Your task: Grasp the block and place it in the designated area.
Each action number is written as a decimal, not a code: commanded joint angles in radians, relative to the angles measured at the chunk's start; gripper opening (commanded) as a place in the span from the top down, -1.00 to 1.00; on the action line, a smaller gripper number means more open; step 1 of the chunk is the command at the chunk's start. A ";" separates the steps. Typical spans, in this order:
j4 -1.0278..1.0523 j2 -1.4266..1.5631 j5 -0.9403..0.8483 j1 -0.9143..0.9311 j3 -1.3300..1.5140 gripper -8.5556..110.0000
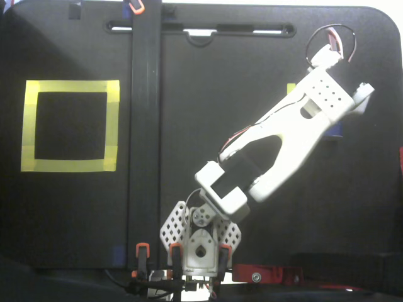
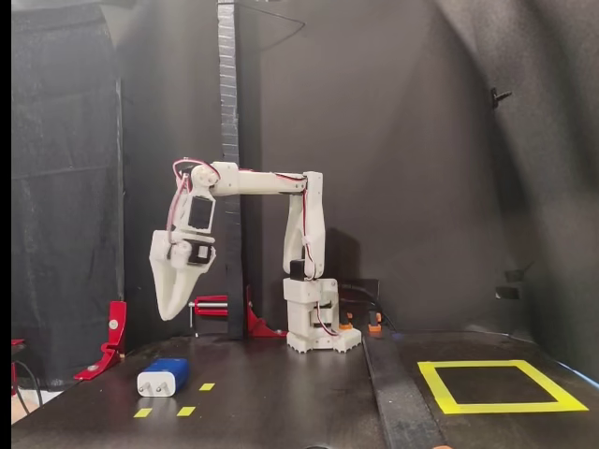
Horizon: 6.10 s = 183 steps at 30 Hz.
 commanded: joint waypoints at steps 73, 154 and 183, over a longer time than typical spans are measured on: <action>-0.268 -0.232 -0.287 0.137 -0.005 0.15; -0.385 -0.391 -0.301 0.117 0.040 0.53; -0.011 -0.195 -0.198 0.066 -0.207 0.53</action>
